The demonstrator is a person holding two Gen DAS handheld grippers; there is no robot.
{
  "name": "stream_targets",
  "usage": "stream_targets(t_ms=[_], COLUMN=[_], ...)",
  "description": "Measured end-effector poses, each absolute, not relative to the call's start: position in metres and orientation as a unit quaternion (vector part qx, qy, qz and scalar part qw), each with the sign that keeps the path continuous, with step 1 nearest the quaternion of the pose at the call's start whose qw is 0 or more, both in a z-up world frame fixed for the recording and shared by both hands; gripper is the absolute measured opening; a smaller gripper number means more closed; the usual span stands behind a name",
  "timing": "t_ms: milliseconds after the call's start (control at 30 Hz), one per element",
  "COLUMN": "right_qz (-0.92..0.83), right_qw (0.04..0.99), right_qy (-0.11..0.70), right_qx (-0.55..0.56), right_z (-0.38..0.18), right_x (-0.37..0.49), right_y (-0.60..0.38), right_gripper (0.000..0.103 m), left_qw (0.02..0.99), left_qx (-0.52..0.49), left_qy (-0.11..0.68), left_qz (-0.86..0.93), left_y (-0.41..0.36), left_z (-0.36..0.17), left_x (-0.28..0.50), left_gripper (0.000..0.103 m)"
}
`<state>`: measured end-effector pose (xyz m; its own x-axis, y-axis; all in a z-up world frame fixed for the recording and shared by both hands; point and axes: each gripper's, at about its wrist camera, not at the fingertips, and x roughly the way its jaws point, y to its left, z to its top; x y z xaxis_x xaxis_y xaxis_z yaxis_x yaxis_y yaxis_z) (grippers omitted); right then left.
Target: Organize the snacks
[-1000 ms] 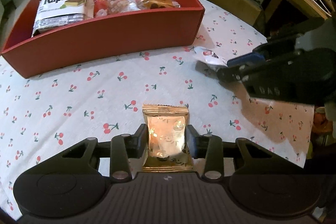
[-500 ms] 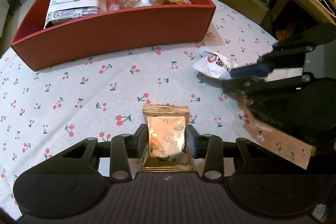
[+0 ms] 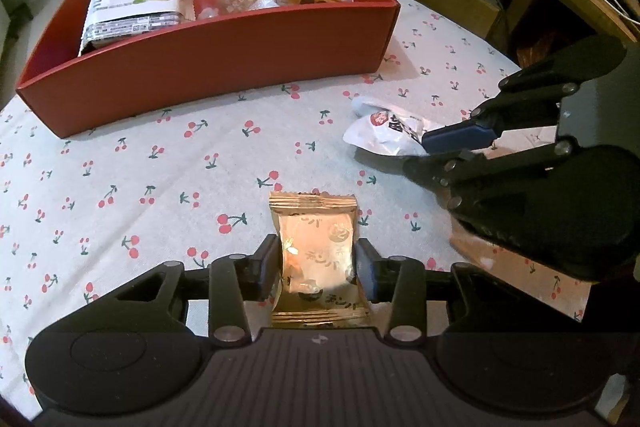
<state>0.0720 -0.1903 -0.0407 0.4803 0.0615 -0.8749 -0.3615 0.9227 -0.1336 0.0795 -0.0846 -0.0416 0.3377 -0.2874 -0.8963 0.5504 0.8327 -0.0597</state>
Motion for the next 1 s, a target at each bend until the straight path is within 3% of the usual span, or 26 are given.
stream_targets(t_ms=[167,1000], right_qz=[0.108,0.082], right_qw=[0.864,0.896], right_qy=[0.467,0.404], right_qx=[-0.156,-0.164], right_z=[-0.028,-0.003], right_x=[0.070,0.061], right_y=[-0.192,-0.190], right_gripper=[0.024,0.024], left_qw=[0.811,0.834], left_qx=[0.123,0.095], left_qy=[0.514,0.487], left_qz=[-0.253,-0.242], left_y=[-0.082,-0.076], left_z=[-0.040,-0.019], left_x=[0.082,0.088], left_gripper=[0.048,0.047])
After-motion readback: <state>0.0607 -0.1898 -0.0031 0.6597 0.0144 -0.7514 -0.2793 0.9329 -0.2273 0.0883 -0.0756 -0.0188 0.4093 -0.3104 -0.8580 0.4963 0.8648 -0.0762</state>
